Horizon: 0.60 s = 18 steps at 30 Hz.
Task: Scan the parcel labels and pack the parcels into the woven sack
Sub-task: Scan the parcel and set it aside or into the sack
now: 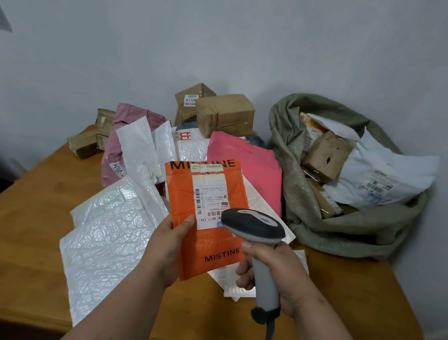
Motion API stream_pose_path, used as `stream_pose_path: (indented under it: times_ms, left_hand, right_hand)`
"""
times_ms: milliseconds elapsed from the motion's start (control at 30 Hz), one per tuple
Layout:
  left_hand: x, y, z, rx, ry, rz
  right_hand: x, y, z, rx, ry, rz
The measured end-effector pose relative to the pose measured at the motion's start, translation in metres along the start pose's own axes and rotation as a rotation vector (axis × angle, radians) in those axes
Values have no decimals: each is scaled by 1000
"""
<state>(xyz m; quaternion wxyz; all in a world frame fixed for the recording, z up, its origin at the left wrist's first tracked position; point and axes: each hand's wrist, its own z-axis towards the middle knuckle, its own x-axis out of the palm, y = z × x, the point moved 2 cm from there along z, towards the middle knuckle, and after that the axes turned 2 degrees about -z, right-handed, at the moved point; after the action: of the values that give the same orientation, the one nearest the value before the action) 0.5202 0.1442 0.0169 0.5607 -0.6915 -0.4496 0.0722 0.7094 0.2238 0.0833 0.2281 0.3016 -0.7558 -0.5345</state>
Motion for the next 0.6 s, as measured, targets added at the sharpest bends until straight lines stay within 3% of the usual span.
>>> stream_pose_path:
  times_ms: [333, 600]
  left_hand:
    - [2, -8, 9, -30, 93, 38]
    - [45, -26, 36, 1, 131, 104]
  right_hand:
    - [5, -1, 2, 5, -93, -5]
    - [-16, 2, 14, -39, -287, 55]
